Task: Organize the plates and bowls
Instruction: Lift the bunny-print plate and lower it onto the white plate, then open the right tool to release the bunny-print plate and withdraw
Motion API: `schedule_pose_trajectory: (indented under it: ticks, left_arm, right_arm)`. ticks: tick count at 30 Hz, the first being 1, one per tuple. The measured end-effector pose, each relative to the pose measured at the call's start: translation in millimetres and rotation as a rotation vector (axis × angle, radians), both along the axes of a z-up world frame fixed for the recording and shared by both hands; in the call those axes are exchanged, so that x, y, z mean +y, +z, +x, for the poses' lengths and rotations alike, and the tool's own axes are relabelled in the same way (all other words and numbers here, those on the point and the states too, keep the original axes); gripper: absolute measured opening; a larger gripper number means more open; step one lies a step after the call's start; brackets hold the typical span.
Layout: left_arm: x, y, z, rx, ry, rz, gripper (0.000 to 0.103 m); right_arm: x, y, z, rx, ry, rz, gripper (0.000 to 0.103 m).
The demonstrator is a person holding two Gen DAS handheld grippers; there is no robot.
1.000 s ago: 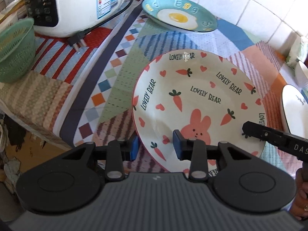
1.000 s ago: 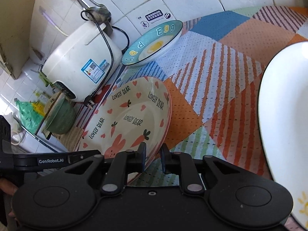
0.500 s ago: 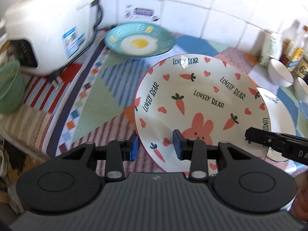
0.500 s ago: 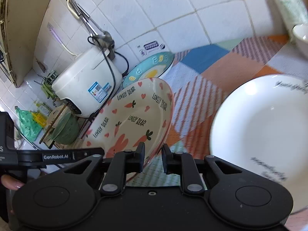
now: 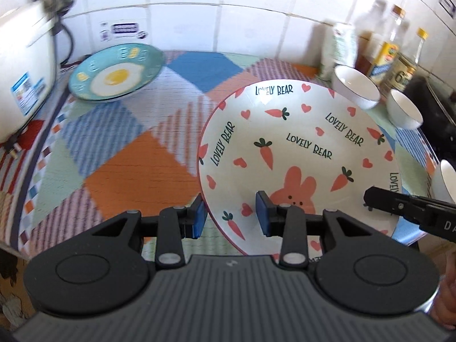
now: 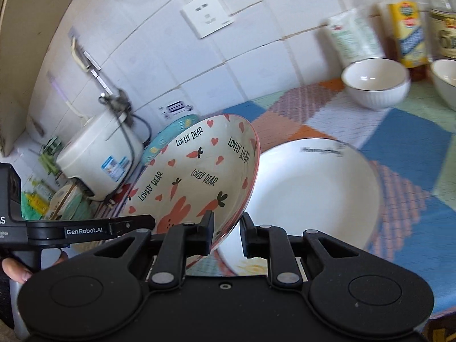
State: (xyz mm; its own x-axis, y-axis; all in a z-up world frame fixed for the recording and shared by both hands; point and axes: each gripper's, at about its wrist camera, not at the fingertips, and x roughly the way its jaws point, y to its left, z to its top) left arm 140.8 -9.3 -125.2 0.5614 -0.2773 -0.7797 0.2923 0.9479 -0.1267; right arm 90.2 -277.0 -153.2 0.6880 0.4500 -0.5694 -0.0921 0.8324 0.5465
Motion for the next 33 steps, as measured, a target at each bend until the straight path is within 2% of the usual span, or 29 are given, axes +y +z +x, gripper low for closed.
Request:
schedule_pose_trajectory:
  ticks: [9, 14, 21, 25, 29, 33]
  left_arm:
    - [-42, -10, 3, 0.038, -0.050, 0.014, 0.035]
    - [-52, -15, 11, 0.085, -0.078, 0.019, 0.035]
    - [-57, -22, 15, 0.141, -0.094, 0.041, 0.035]
    - [-62, -26, 12, 0.158, -0.096, 0.068, 0.035]
    - [-62, -29, 14, 0.194, -0.089, 0.055, 0.035]
    - [-65, -28, 12, 0.181, -0.097, 0.084, 0.035]
  right_arm:
    - [-46, -22, -13, 0.053, -0.086, 0.058, 0.024]
    - [-53, -36, -15, 0.079, -0.100, 0.054, 0.024]
    - [-62, -49, -20, 0.131, -0.138, 0.143, 0.026]
    - [-60, -42, -19, 0.140, -0.130, 0.096, 0.027]
    - [-62, -40, -19, 0.160, -0.137, 0.085, 0.027]
    - [-58, -35, -18, 0.188, -0.128, 0.043, 0.028]
